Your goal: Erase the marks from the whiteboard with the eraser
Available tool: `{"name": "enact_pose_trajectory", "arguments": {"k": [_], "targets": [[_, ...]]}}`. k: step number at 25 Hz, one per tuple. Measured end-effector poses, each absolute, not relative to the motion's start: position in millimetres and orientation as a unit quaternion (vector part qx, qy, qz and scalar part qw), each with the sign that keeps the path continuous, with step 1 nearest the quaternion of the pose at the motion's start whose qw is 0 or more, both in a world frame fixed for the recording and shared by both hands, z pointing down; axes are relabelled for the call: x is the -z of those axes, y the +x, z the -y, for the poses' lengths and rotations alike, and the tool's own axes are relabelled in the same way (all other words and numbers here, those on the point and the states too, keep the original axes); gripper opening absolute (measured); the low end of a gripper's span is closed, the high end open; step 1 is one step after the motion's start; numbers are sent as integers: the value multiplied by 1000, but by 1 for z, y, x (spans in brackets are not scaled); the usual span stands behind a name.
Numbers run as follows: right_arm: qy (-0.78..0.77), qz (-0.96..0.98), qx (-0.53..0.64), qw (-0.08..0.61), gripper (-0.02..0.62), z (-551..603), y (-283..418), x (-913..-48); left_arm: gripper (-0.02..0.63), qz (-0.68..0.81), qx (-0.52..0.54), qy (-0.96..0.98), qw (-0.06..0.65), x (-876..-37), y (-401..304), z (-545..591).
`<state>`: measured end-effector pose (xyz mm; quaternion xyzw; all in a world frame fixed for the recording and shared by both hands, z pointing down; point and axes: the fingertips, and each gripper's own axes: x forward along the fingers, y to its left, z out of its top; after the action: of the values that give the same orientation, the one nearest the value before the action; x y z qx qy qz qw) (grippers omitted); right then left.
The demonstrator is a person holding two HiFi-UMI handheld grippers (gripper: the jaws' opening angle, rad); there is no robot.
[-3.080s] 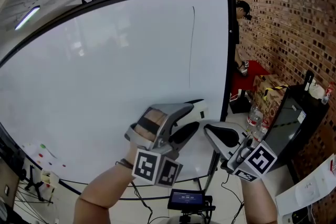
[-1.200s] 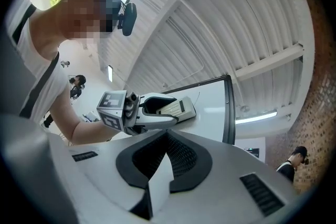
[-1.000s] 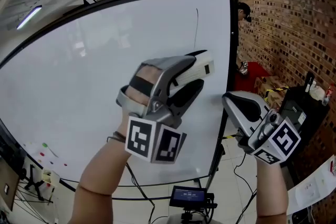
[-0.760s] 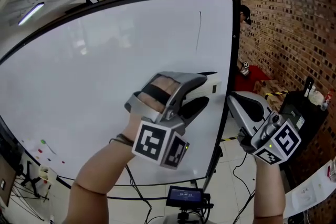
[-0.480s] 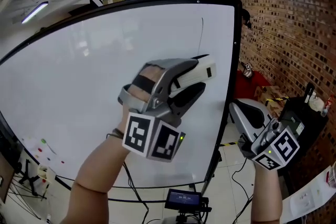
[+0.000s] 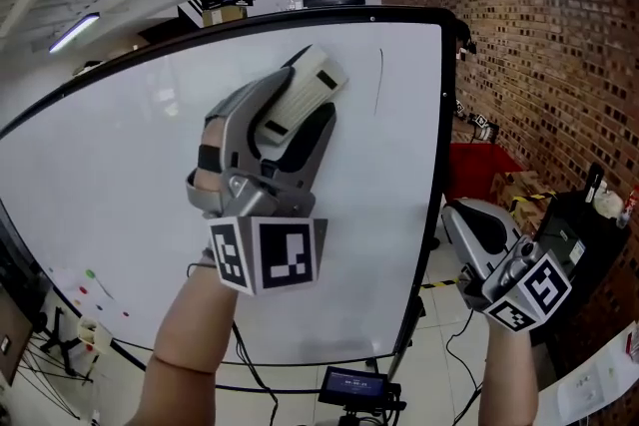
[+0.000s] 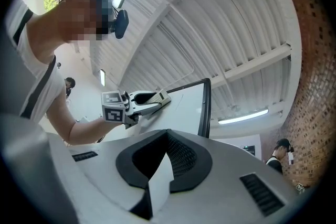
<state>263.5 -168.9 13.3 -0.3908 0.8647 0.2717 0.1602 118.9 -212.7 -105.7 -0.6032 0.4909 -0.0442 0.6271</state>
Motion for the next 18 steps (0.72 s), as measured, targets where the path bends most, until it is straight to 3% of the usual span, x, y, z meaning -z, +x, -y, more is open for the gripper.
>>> {"name": "enact_pose_trajectory", "arguments": {"k": [12,18], "targets": [[-384,-873,-253,161,17,170,269,-31,272,-300,184,-687,636,3,214,207],[-371,-876,-262,161,17,171,262,-23,272,-324,135,-689,634,38,216,209]]}}
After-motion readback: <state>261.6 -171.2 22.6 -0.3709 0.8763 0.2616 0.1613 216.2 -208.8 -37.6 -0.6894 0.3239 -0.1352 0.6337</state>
